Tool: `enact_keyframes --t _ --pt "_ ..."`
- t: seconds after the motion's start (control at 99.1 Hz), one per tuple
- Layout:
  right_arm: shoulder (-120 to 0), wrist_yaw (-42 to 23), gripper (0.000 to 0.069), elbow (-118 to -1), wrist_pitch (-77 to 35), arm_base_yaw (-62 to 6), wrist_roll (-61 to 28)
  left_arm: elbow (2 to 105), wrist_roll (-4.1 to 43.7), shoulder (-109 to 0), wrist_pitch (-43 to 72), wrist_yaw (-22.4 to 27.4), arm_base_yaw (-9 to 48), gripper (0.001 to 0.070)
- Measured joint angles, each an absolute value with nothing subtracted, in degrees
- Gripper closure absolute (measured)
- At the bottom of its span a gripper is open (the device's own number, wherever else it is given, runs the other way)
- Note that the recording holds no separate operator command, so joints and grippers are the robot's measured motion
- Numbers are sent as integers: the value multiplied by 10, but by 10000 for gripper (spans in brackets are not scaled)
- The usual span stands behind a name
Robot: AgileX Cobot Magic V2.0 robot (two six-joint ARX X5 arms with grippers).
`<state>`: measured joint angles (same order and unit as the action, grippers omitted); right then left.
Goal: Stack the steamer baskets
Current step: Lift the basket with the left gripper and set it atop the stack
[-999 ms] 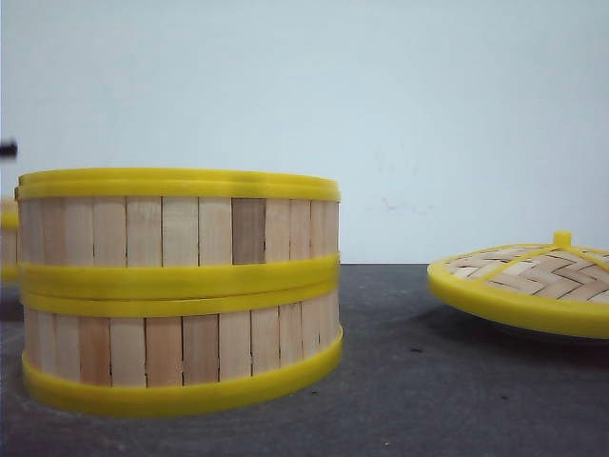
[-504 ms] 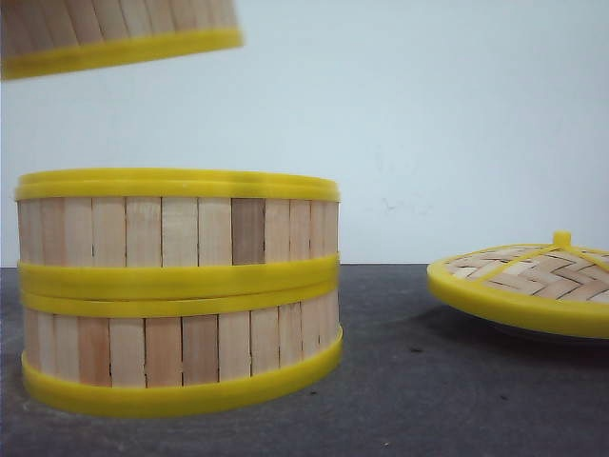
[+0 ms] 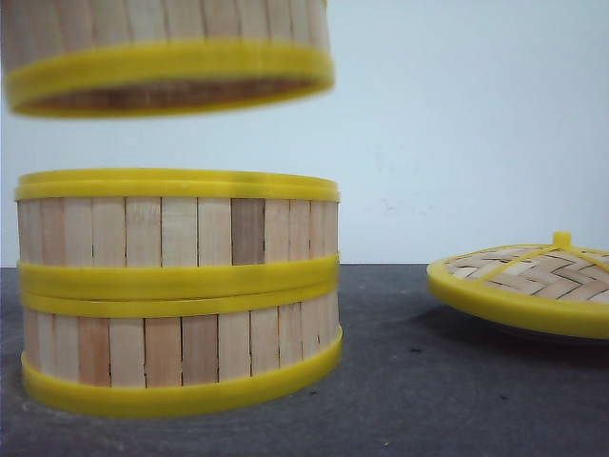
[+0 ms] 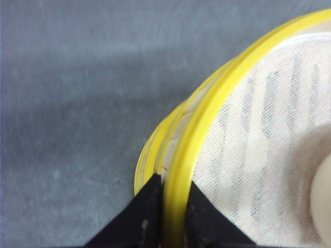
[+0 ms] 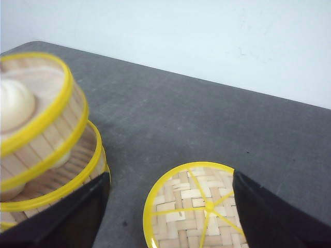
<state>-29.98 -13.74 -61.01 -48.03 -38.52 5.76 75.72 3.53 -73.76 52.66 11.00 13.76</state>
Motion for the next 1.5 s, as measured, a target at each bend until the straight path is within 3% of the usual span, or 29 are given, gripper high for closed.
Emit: enact_keyframes --t 0.262,1.332,1.402,1.503 --pt "-300 -138 222 -610 -481 -385 47 698 36 -739 471 107 145 690" --pt "-300 -138 222 -610 -481 -385 43 697 38 -785 434 102 156 689" --pt "-300 -137 222 -610 -481 -385 43 697 41 -786 430 106 157 659" --pt "-300 -137 222 -610 -483 -385 43 697 45 -788 423 111 159 563"
